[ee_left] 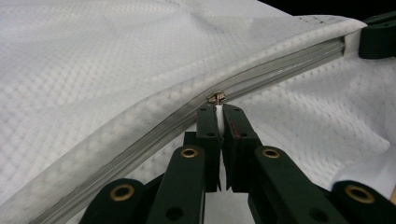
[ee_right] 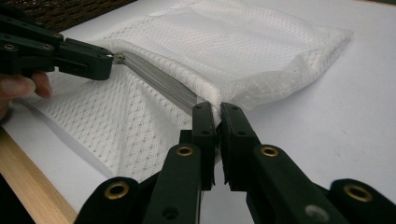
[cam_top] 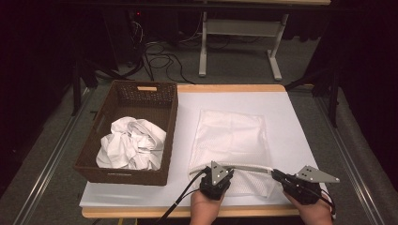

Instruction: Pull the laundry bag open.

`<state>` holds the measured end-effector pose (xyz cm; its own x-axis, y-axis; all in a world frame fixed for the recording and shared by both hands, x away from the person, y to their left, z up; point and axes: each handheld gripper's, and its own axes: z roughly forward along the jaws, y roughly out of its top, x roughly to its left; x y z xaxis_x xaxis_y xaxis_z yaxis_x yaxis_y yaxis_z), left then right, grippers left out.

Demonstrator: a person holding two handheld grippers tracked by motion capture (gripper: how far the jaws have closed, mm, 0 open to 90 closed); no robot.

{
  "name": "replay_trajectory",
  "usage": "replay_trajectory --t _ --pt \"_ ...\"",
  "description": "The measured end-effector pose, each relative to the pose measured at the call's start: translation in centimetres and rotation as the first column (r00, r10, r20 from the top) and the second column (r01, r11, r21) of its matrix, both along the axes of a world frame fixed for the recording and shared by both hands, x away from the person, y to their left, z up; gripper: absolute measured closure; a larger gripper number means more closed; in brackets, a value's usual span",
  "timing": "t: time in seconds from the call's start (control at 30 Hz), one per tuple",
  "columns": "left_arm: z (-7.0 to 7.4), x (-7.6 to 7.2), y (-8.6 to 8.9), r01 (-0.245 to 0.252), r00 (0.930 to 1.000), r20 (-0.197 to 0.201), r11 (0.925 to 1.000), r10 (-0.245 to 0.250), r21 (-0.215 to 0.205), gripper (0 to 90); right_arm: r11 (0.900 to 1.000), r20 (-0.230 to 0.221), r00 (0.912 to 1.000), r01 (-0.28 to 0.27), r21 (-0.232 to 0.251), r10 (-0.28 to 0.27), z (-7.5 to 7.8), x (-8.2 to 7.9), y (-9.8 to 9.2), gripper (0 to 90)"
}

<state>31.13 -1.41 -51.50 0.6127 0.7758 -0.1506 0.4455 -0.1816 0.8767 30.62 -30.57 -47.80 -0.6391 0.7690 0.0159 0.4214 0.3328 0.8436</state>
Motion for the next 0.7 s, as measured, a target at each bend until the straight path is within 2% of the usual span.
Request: replay_trajectory --t 0.1,0.17,0.27,0.33,0.4,0.43,0.7 --pt "0.0 -0.1 0.8 0.002 1.0 -0.006 1.0 -0.002 0.002 85.9 1.0 -0.001 1.0 0.0 0.005 0.0 0.0 0.0 -0.1 86.9" --pt "0.1 -0.3 0.9 -0.002 1.0 0.006 0.9998 0.002 0.019 85.9 1.0 -0.008 0.9999 -0.006 0.001 0.006 0.0 0.0 0.0 86.8" --pt "0.3 -0.5 1.3 0.002 1.0 0.007 0.9998 -0.002 0.019 86.0 1.0 -0.004 0.9999 -0.013 -0.007 0.013 -0.1 0.0 0.3 86.9" --pt "0.4 -0.6 1.6 -0.028 0.9995 0.014 0.999 0.028 0.035 86.2 1.0 -0.006 1.0 -0.003 -0.014 0.003 -0.1 0.0 0.4 87.0" --pt "0.3 -0.4 2.3 -0.048 0.9988 -0.01 0.9988 0.048 0.004 86.2 1.0 -0.008 0.9999 0.012 -0.012 -0.012 0.0 0.1 0.0 87.1" --pt "0.2 -0.3 2.6 -0.057 0.9983 -0.015 0.9984 0.057 0.005 86.2 1.0 -0.015 0.9996 0.022 -0.005 -0.022 0.0 0.2 -0.3 87.1" --pt "0.2 -0.4 4.6 -0.095 0.9951 -0.025 0.9948 0.096 0.038 86.1 0.999 -0.021 0.999 0.039 -0.002 -0.039 -0.3 0.5 -0.8 87.0"
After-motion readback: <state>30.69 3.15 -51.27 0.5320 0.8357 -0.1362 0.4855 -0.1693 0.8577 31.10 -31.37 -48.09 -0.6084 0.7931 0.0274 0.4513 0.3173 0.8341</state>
